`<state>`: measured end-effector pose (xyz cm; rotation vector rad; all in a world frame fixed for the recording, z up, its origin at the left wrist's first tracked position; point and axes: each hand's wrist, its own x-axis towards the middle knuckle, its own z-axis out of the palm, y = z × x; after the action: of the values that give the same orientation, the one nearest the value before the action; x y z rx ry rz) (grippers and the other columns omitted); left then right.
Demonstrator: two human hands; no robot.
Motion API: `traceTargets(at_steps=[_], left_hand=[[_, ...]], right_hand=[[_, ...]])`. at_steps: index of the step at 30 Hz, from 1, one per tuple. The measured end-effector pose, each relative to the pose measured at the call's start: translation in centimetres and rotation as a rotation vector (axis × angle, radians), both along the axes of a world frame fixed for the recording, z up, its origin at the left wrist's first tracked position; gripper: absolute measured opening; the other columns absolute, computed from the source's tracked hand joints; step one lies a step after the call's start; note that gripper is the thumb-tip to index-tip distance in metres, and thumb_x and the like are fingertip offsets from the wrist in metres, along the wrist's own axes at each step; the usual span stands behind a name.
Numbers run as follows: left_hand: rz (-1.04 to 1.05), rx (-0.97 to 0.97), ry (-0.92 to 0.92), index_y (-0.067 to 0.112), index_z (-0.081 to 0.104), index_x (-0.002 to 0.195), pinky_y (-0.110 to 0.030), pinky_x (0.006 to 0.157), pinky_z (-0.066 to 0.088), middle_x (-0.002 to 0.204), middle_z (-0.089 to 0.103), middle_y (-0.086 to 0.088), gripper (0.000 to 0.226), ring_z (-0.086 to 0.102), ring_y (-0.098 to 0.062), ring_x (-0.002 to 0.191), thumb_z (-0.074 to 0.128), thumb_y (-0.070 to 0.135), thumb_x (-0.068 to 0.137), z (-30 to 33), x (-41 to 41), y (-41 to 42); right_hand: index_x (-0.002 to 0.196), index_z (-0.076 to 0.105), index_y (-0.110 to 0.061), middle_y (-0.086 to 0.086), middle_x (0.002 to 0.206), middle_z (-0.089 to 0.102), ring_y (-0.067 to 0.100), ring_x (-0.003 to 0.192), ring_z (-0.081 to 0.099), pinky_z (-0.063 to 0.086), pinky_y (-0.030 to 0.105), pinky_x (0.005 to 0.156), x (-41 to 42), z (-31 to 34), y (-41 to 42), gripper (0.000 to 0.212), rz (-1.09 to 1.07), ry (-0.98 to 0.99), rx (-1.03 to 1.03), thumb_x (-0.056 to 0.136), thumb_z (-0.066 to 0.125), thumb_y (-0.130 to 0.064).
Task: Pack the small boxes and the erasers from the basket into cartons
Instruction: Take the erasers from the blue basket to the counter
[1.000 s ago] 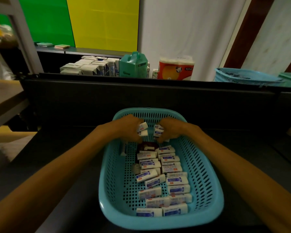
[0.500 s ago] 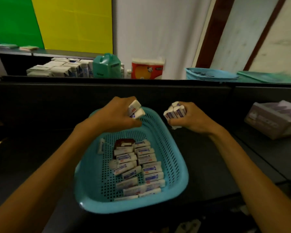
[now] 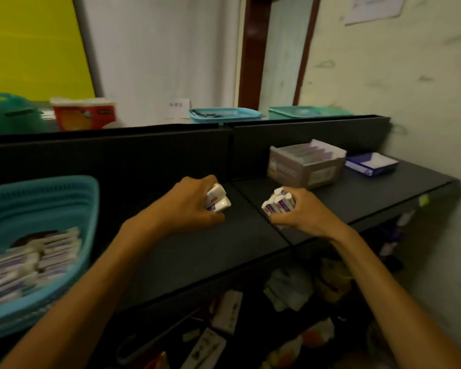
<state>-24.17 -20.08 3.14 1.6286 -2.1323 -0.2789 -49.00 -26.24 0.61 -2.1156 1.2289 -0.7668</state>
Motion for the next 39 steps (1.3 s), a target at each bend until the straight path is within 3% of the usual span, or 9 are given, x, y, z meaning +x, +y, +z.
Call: traceTargets(at_steps=[6,11,15,17,23,26,32,36,39], left_hand=[[-0.115,0.094,0.002,0.016,0.053,0.108,-0.041,0.078,0.054,0.098,0.062,-0.005,0.042,0.062,-0.019,0.085,0.074,0.029,0.074,-2.2,-13.1,-5.8],[-0.184,0.154,-0.014,0.020,0.052,0.109,-0.037,0.081,0.054,0.102,0.060,-0.001,0.044,0.060,-0.016,0.089,0.074,0.033,0.073,-3.7,-22.0,-11.5],[-0.256,0.191,0.002,0.021,0.052,0.109,-0.033,0.079,0.054,0.101,0.060,-0.001,0.043,0.060,-0.015,0.087,0.074,0.032,0.074,-4.9,-28.2,-16.8],[-0.278,0.203,0.010,0.021,0.051,0.110,-0.033,0.077,0.054,0.102,0.061,-0.003,0.044,0.061,-0.016,0.087,0.074,0.033,0.074,-5.8,-31.2,-19.8],[-0.256,0.275,0.046,0.019,0.045,0.124,-0.029,0.084,0.050,0.117,0.058,-0.004,0.056,0.059,-0.018,0.101,0.073,0.031,0.077,-7.2,-39.6,-30.4],[-0.182,0.247,0.059,0.018,0.043,0.128,-0.030,0.085,0.049,0.122,0.057,-0.006,0.060,0.059,-0.019,0.104,0.073,0.030,0.077,-7.5,-42.6,-35.7],[-0.034,0.225,0.049,0.019,0.044,0.126,-0.033,0.088,0.051,0.121,0.058,-0.005,0.056,0.059,-0.018,0.105,0.072,0.029,0.079,-8.3,-44.8,-42.2],[0.074,0.235,-0.041,0.021,0.043,0.125,-0.031,0.085,0.051,0.120,0.057,-0.003,0.055,0.059,-0.017,0.103,0.071,0.032,0.079,-8.7,-44.2,-43.8],[0.144,0.256,-0.131,0.021,0.041,0.127,-0.029,0.083,0.048,0.120,0.055,-0.003,0.056,0.057,-0.017,0.102,0.069,0.033,0.080,-8.7,-44.2,-44.2]], right_hand=[[0.107,0.057,-0.020,-0.002,0.091,0.067,0.011,0.081,0.064,0.052,0.022,0.069,-13.3,-1.4,-1.8,0.040,-0.157,0.068,0.084,0.073,0.078,-0.017],[0.098,0.060,-0.010,0.005,0.087,0.067,0.020,0.079,0.064,0.054,0.036,0.071,-22.0,-2.7,-4.5,0.028,-0.279,0.043,0.124,0.075,0.076,-0.015],[0.092,0.057,-0.020,-0.004,0.082,0.065,0.012,0.073,0.063,0.048,0.021,0.060,-27.8,-4.1,-7.8,0.025,-0.328,0.063,0.157,0.076,0.076,-0.018],[0.088,0.058,-0.021,-0.004,0.079,0.065,0.010,0.070,0.063,0.050,0.022,0.061,-30.4,-4.6,-10.1,0.023,-0.358,0.075,0.161,0.075,0.077,-0.019],[0.112,0.055,-0.019,-0.002,0.095,0.064,0.013,0.086,0.063,0.050,0.021,0.068,-37.0,-5.1,-19.9,0.044,-0.402,0.145,0.179,0.075,0.078,-0.024],[0.114,0.052,-0.021,-0.002,0.099,0.062,0.011,0.089,0.062,0.051,0.022,0.075,-38.3,-4.5,-25.4,0.045,-0.366,0.223,0.202,0.076,0.077,-0.024],[0.115,0.055,-0.015,-0.002,0.102,0.061,0.003,0.079,0.058,0.043,0.012,0.061,-38.3,-4.4,-34.6,0.046,-0.212,0.299,0.199,0.075,0.077,-0.020],[0.135,0.045,-0.016,0.005,0.126,0.056,0.014,0.103,0.058,0.050,0.025,0.084,-37.4,-4.7,-39.9,0.068,-0.090,0.342,0.157,0.076,0.078,-0.023],[0.137,0.042,-0.017,0.008,0.129,0.052,0.019,0.111,0.055,0.047,0.030,0.092,-36.1,-4.4,-42.3,0.069,0.026,0.406,0.101,0.078,0.076,-0.023]])
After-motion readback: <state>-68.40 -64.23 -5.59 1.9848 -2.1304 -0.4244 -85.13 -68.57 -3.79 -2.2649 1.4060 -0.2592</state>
